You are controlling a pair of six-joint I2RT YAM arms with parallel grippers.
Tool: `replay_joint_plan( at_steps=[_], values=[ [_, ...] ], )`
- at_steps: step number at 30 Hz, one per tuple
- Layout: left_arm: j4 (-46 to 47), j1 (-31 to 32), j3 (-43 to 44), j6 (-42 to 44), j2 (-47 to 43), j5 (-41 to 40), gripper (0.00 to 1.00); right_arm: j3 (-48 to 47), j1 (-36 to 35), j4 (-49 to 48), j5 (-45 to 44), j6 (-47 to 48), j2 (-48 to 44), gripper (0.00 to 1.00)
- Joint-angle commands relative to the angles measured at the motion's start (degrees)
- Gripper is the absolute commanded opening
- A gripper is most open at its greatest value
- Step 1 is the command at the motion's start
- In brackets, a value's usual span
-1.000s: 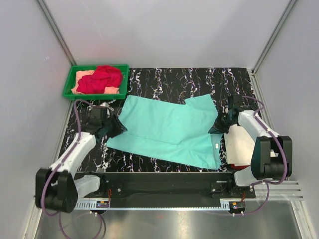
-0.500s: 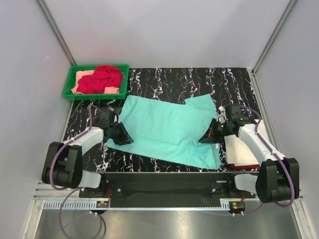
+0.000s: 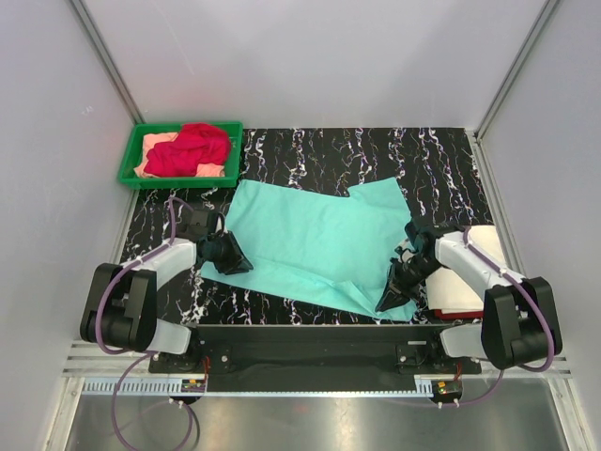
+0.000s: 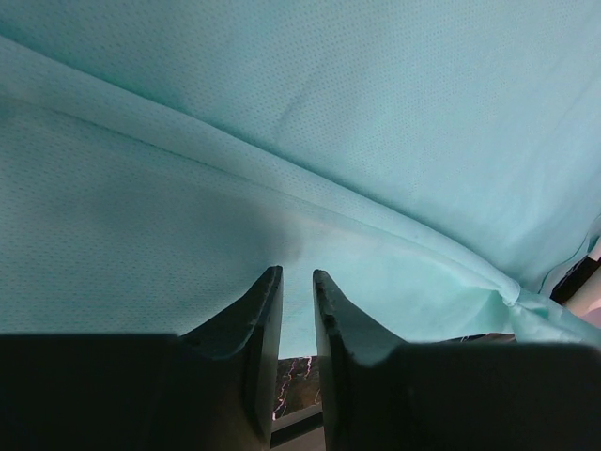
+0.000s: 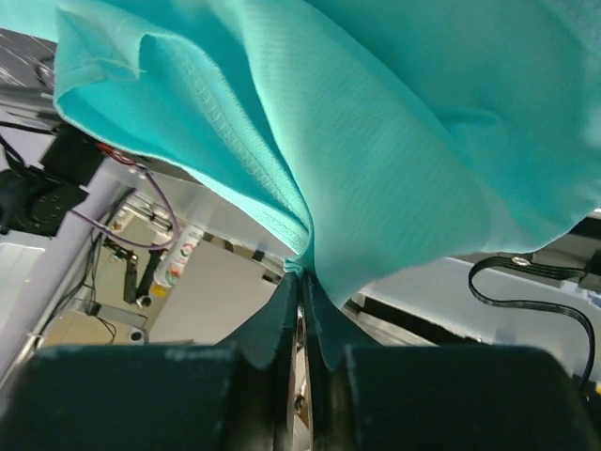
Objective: Fold and stack the t-shirts
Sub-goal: Fold the tshirt
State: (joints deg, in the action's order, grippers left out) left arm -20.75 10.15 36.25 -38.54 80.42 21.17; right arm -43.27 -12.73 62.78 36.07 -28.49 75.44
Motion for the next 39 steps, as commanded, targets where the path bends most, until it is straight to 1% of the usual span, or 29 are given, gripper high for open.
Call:
replay_joint_plan(
  at_steps=[1, 2, 3, 5, 6, 7, 10, 13, 18, 20, 23, 26, 27, 28, 29, 30, 31, 32, 33, 34, 36, 38, 39],
  values=[
    [1.9, 0.2, 0.4, 1.2, -0.3, 1.8, 0.24, -2.6, -1.0, 3.0, -1.9, 1.5, 0.5, 0.06],
    [1.8, 0.2, 0.3, 1.3, -0.3, 1.5, 0.24, -3.0, -1.0, 2.3, -4.2, 1.1, 0.2, 0.03],
    [1.7, 0.2, 0.4, 1.4, -0.5, 1.4, 0.24, -3.4, -1.0, 1.2, -4.2, 0.7, 0.2, 0.00],
    [1.7, 0.2, 0.2, 1.5, -0.5, 1.2, 0.24, -5.3, -1.0, -2.6, -4.8, -0.3, 1.1, 0.00],
    [1.7, 0.2, 0.1, 1.5, -0.4, 1.2, 0.24, -7.3, -1.0, -4.9, -6.1, -1.2, 1.3, 0.00],
    [1.8, 0.3, 0.0, 1.3, -0.1, 1.1, 0.24, -8.3, -1.0, -6.1, -9.4, -1.4, 1.2, 0.00],
    [1.7, 0.2, -0.1, 0.8, 1.3, 0.6, 0.24, -11.7, -1.0, -10.8, -13.1, -1.1, 2.2, 0.00],
    [1.8, 0.2, 0.3, 0.3, 3.2, 0.8, 0.23, -15.0, -1.0, -12.9, -12.9, -0.5, 5.6, 0.00],
    [1.7, 0.2, 0.8, 0.5, 4.5, 0.4, 0.22, -17.4, -1.0, -15.2, -12.1, 1.9, 6.8, 0.00],
    [1.7, 0.3, 0.8, 0.7, 4.7, 0.5, 0.22, -17.2, -1.0, -15.9, -10.0, 2.6, 5.0, 0.00],
    [1.6, 0.3, 0.7, 1.2, 4.8, 0.2, 0.22, -15.5, -1.0, -17.9, -3.7, 4.4, 1.5, 0.00],
    [1.8, 0.2, 0.1, 1.2, 5.1, 0.3, 0.22, -12.1, -1.1, -18.0, -2.3, 5.6, -2.1, 0.00],
    [1.9, 0.2, 0.0, 1.2, 5.3, 0.2, 0.21, -10.5, -0.9, -16.8, -3.5, 6.2, -2.7, 0.00],
    [1.7, 0.2, 0.0, 1.3, 5.4, 0.1, 0.21, -10.1, -0.9, -15.5, -8.9, 6.5, -3.3, 0.00],
    [1.3, 0.2, 0.0, 1.2, 5.6, -0.1, 0.20, -9.6, -0.7, -14.5, -11.4, 6.1, -3.3, 0.00],
    [1.2, 0.2, 0.0, 1.2, 5.9, -0.1, 0.20, -7.6, 0.0, -14.2, -13.1, 4.0, -3.3, 0.00],
    [1.2, 0.2, 0.0, 1.1, 6.0, -0.2, 0.19, -6.9, 0.2, -14.4, -17.9, 2.2, -2.5, 0.00],
    [1.3, 0.2, 0.0, 1.0, 6.1, -0.3, 0.19, -6.9, 0.2, -14.1, -21.4, 0.7, -1.5, 0.00],
    [1.4, 0.2, -0.1, 0.8, 6.4, -0.3, 0.19, -7.4, 0.3, -13.4, -24.4, -2.7, -0.5, 0.00],
    [1.5, 0.2, 0.0, 0.8, 6.5, 0.0, 0.19, -7.6, 1.3, -13.4, -28.0, -4.1, 2.4, 0.00],
    [1.5, 0.2, 0.2, 0.8, 6.9, 0.4, 0.18, -9.0, 1.9, -14.5, -29.1, -6.1, 5.5, 0.00],
    [1.6, 0.2, 0.3, 0.8, 6.7, 0.2, 0.18, -9.5, 2.3, -16.4, -32.4, -7.5, 9.2, 0.00],
    [1.6, 0.2, 0.3, 0.8, 6.8, 0.2, 0.18, -9.6, 2.6, -19.1, -32.8, -7.4, 10.3, 0.00]
  ],
)
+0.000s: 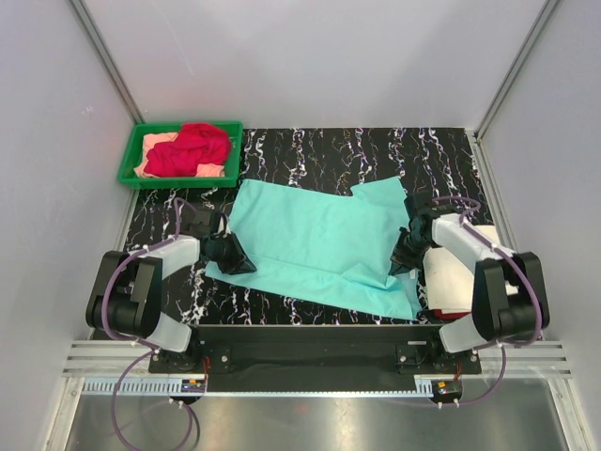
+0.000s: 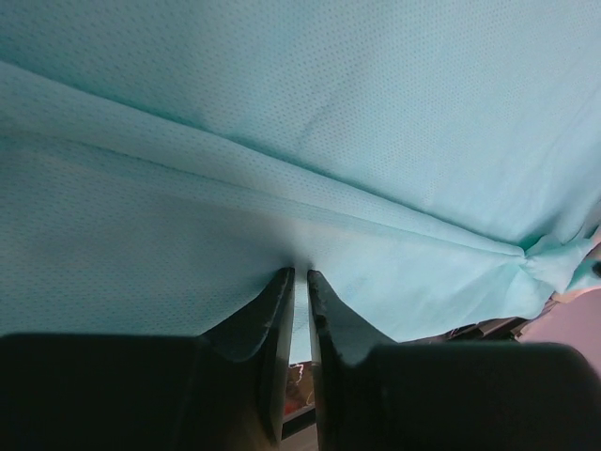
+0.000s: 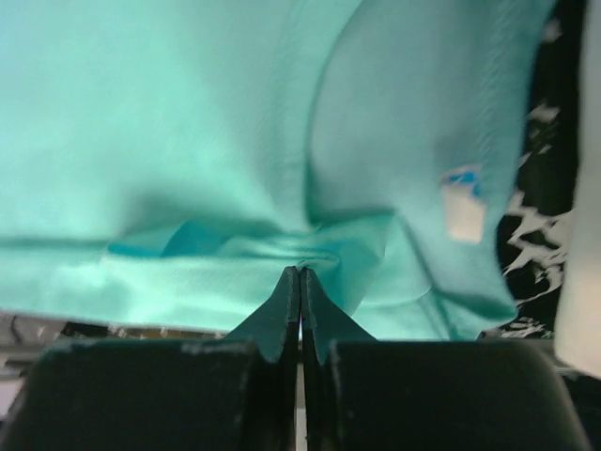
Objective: Fold and stack the t-shirts
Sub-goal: Fold the tshirt
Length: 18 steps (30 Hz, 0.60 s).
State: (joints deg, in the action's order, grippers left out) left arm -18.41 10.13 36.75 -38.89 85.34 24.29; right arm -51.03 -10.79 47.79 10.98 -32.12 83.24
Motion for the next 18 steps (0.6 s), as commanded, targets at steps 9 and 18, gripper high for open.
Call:
replay_joint_plan(
  at_steps=[9, 18],
  values=[
    [-1.1, 0.2, 0.2, 1.9, 1.5, -2.6, 0.18, -13.1, 0.7, -0.5, -14.1, 5.7, 10.8, 0.47],
    [0.0, 0.3, 0.3, 1.4, 2.5, -1.1, 0.17, -14.5, -3.9, -1.6, 10.3, 14.5, 10.3, 0.68]
  ],
)
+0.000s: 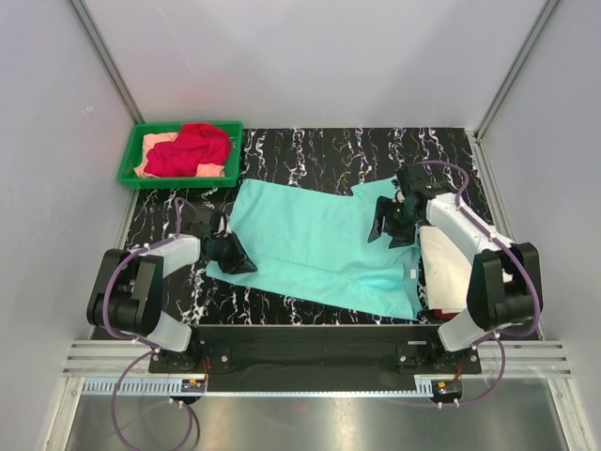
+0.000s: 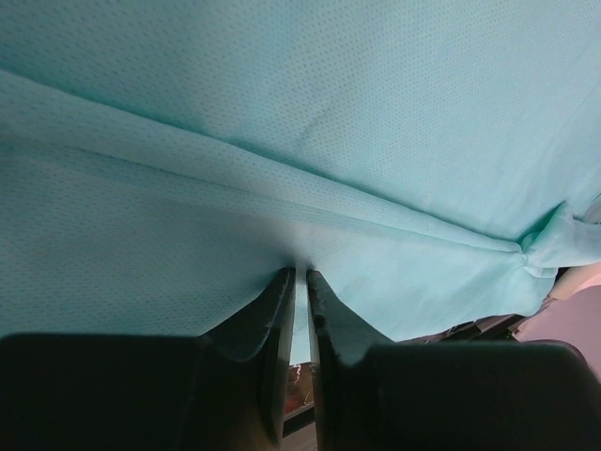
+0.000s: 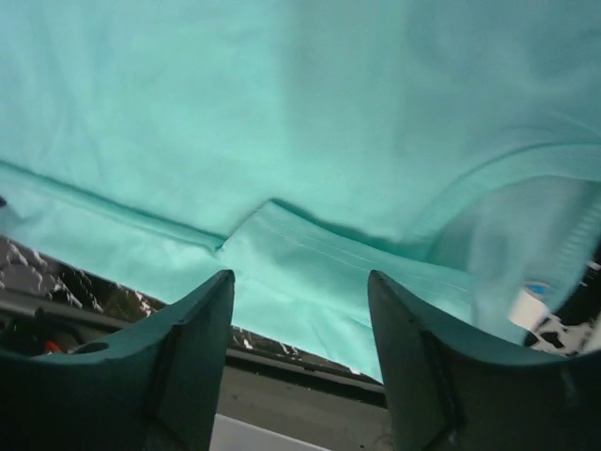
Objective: Fold and stack the t-shirts
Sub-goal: Fold the tshirt
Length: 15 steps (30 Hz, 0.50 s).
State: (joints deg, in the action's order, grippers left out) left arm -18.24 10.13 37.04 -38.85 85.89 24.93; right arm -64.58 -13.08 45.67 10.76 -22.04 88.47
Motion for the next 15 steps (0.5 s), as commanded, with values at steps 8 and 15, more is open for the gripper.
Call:
replay_joint_plan(
  at_steps=[8, 15],
  values=[
    [0.3, 0.4, -0.3, 1.0, 2.4, -1.7, 0.17, -6.4, -8.1, -0.7, 10.2, 1.7, 14.0, 0.54],
    [0.0, 0.4, 0.3, 1.1, 2.6, -1.8, 0.17, -8.1, -11.0, 0.9, 3.2, -1.0, 18.3, 0.49]
  ],
)
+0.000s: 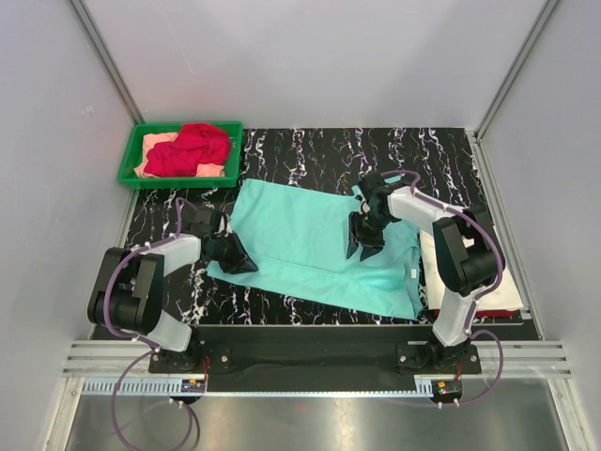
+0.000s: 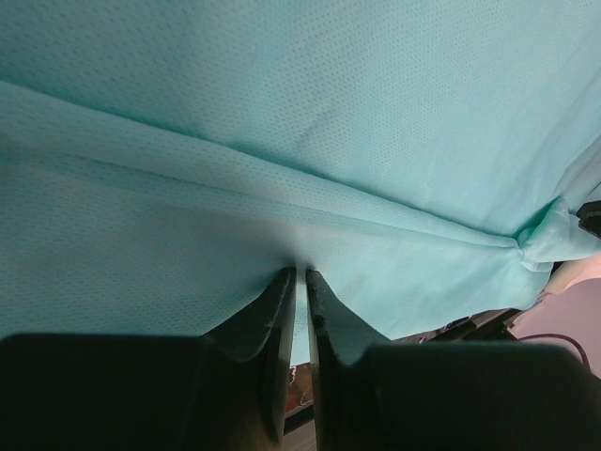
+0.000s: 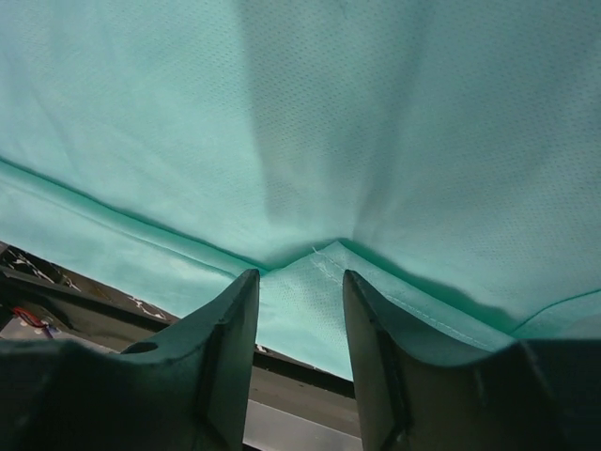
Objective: Fold and stack the t-shirts
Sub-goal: Fold the tshirt
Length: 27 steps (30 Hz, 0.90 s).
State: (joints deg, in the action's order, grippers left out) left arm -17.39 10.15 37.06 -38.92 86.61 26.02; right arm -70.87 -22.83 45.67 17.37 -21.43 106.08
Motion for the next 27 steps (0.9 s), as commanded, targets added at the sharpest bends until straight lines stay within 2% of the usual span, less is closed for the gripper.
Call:
replay_joint_plan(
  at_steps=[1, 3, 11, 15, 16, 22, 27],
  values=[
    [-1.1, 0.4, 0.3, 1.2, 1.9, -2.9, 0.17, -1.6, -1.6, 0.8, -4.0, -1.9, 0.7, 0.47],
    [-1.0, 0.4, 0.4, 1.2, 2.0, -3.2, 0.17, -0.6, -2.5, 0.7, -6.0, -1.9, 0.9, 0.34],
    [-0.8, 0.4, 0.3, 1.4, 2.8, -3.0, 0.17, 0.5, -4.9, 1.0, -11.1, -0.5, 1.5, 0.38],
    [-0.7, 0.4, 0.4, 1.4, 2.9, -2.9, 0.17, 1.0, -5.6, 0.6, -12.2, -1.1, 1.8, 0.35],
    [-0.7, 0.4, 0.5, 1.4, 2.9, -3.0, 0.17, 1.2, -5.8, 0.5, -12.3, -1.2, 1.8, 0.26],
    [-0.8, 0.4, 0.5, 1.6, 3.0, -2.9, 0.16, -0.2, -6.5, 0.6, -14.8, -1.2, 1.9, 0.01],
    [-0.6, 0.4, -0.1, 1.4, 2.7, -2.6, 0.16, -2.4, -7.5, 3.3, -19.5, -1.6, -3.6, 0.00]
  ],
)
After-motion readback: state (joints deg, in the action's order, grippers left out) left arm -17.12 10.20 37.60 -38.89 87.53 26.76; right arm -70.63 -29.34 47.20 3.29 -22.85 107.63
